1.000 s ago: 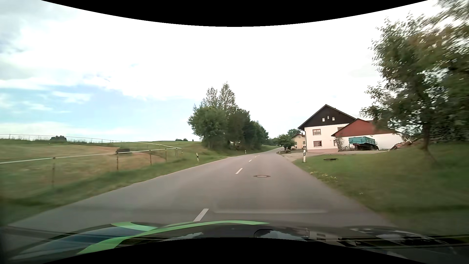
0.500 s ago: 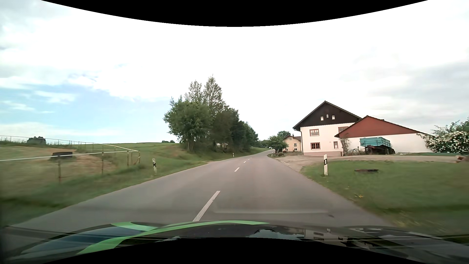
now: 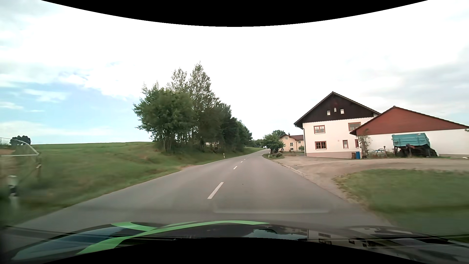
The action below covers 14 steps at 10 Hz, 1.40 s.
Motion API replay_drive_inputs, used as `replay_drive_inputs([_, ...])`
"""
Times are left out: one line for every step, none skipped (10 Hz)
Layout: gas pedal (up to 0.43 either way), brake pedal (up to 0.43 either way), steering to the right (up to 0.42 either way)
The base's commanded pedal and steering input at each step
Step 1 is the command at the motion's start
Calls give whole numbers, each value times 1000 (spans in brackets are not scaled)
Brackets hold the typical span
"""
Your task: Follow the waypoints while adhering to traffic rules and regulations
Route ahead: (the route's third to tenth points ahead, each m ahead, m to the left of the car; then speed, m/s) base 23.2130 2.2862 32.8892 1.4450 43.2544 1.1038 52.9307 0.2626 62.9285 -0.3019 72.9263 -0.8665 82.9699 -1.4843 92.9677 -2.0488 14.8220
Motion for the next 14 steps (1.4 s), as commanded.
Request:
replay_drive_inputs([449, 0, 9])
replay_drive_inputs([449, 0, 6])
replay_drive_inputs([461, 0, 5])
replay_drive_inputs([461, 0, 5])
replay_drive_inputs([469, 0, 5])
replay_drive_inputs([469, 0, 5])
replay_drive_inputs([469, 0, 5])
replay_drive_inputs([469, 0, 5])
replay_drive_inputs([461, 0, 5])
replay_drive_inputs([449, 0, 5])
replay_drive_inputs([449, 0, 5])
replay_drive_inputs([449, 0, 5])
replay_drive_inputs([449, 0, 5])
replay_drive_inputs([449, 0, 5])
